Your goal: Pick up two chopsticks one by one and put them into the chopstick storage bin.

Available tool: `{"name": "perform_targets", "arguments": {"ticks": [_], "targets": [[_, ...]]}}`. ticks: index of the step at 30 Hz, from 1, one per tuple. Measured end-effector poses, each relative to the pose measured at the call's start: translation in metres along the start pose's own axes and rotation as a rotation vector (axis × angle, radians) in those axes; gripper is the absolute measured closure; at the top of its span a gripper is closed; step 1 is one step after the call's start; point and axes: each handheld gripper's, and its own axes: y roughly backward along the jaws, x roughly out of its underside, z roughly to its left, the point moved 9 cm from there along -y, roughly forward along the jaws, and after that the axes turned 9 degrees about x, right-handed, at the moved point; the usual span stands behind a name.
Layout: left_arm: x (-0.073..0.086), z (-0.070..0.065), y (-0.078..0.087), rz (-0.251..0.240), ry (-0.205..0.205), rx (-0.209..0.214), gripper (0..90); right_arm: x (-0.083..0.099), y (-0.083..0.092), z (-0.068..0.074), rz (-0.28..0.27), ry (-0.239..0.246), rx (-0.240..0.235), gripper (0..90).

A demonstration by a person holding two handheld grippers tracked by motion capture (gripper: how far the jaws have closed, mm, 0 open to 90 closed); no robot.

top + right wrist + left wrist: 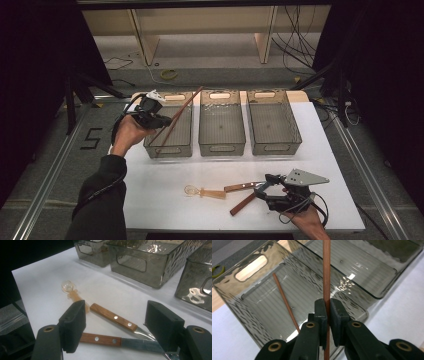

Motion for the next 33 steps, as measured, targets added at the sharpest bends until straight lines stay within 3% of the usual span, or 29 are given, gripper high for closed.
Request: {"name": "perform_targets", "arguments": {"ticks": [6, 15, 23, 33], "targets": [[-0.002, 0.007, -0.002, -0.005, 0.018, -0.009, 83.9, 0.0, 0.0, 0.0, -0.001, 0.002, 0.0, 33.8], [-0.002, 0.02, -0.011, -0.026, 0.077, -0.012, 83.9, 0.0, 0.0, 0.0, -0.002, 0.002, -0.001, 33.8], [0.003, 0.034, -0.018, -0.025, 0.136, -0.017, 83.9, 0.0, 0.0, 0.001, -0.001, 0.001, -0.002, 33.8], [0.013, 0.041, -0.03, -0.017, 0.173, -0.026, 83.8, 0.0, 0.0, 0.001, -0.001, 0.002, -0.005, 33.8]]}}
